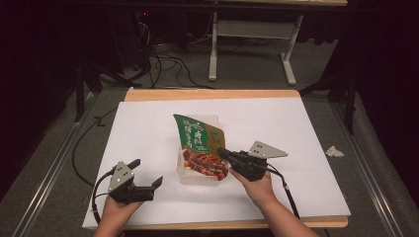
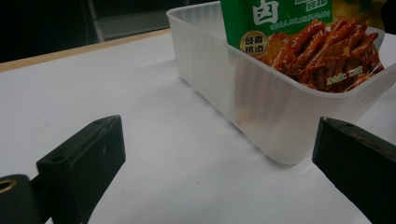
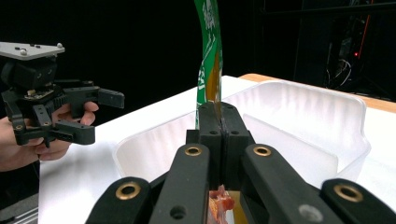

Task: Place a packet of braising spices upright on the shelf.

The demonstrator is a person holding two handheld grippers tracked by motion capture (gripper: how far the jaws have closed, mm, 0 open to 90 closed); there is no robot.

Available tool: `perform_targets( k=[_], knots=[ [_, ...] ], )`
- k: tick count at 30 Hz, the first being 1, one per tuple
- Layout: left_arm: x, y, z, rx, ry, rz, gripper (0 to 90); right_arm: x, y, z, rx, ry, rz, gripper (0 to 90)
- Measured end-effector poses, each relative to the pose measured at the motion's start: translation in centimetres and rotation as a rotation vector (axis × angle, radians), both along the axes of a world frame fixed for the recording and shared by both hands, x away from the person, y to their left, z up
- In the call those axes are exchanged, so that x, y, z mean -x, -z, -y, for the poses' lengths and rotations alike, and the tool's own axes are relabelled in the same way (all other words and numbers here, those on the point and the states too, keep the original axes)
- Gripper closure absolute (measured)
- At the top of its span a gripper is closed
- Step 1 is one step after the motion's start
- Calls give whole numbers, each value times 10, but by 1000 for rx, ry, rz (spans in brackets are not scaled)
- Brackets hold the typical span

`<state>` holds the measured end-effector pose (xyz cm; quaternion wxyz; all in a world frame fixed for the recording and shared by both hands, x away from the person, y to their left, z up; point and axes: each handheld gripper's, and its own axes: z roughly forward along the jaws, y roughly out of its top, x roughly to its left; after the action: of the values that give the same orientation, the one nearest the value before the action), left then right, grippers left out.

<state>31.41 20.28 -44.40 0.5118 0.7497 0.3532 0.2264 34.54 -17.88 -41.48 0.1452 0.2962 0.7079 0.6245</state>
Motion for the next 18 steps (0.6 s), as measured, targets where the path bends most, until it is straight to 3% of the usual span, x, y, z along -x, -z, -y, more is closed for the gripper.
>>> perform_targets(
  k=[3, 5, 12, 15, 17, 18],
  knots=[
    [0, 1, 2, 3, 25, -8, 59, 0, -5, 0, 23, -1, 10, 872],
    [1, 1, 5, 3, 43, -9, 82, 1, -6, 4, 61, -4, 3, 778],
    [2, 0, 11, 23, 80, -8, 120, 7, -1, 18, 96, -5, -25, 770],
    [3, -2, 14, 48, 83, 6, 171, 9, 4, 23, 105, -6, -38, 778],
    [4, -4, 15, 79, 81, 5, 266, 9, 10, 20, 146, -19, -46, 784],
    [4, -4, 16, 94, 74, 1, 266, 9, 10, 20, 146, -19, -46, 784]
  ],
)
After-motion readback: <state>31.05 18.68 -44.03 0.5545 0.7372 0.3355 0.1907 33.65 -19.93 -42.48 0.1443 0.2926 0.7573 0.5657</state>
